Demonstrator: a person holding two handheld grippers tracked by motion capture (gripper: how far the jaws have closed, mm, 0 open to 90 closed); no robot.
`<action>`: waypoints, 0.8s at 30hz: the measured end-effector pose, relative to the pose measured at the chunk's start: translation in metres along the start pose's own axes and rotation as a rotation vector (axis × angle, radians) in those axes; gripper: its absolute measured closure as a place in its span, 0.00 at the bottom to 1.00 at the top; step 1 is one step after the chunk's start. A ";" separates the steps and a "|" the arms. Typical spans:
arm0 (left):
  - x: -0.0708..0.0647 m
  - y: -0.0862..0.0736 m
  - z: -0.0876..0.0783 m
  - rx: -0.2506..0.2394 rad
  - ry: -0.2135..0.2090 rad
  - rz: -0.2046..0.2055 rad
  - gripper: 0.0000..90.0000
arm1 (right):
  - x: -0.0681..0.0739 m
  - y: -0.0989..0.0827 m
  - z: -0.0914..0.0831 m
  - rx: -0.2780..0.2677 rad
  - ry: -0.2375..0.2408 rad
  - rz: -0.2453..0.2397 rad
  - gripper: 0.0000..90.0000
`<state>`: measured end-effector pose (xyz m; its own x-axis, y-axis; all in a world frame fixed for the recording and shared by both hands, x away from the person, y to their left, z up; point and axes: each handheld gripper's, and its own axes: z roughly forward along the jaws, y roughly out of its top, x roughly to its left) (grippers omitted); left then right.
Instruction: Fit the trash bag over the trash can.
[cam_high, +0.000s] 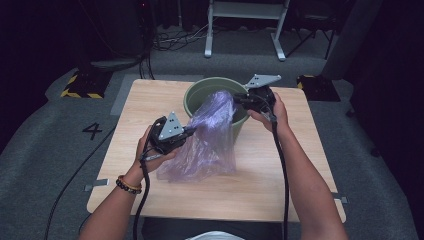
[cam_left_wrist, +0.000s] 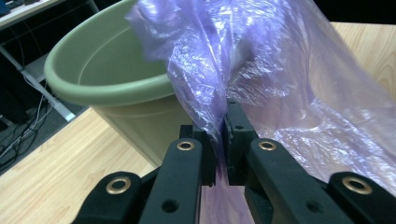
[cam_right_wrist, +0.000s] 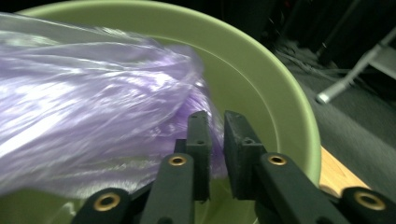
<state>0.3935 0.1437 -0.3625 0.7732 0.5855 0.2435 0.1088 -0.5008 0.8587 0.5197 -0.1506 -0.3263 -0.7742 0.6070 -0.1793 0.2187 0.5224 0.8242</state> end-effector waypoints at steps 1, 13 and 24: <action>-0.001 0.001 0.001 0.006 0.006 0.006 0.96 | -0.001 0.001 0.002 0.011 -0.008 0.006 0.82; -0.005 0.009 0.003 0.033 0.041 0.002 1.00 | 0.002 -0.008 -0.028 -0.029 -0.011 0.011 0.34; -0.010 0.010 0.004 0.022 0.023 -0.009 0.99 | 0.062 -0.056 -0.078 -0.283 0.120 -0.082 0.33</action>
<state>0.3898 0.1305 -0.3587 0.7578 0.6042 0.2462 0.1297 -0.5093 0.8507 0.4136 -0.1892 -0.3423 -0.8508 0.4858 -0.2005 -0.0083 0.3691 0.9294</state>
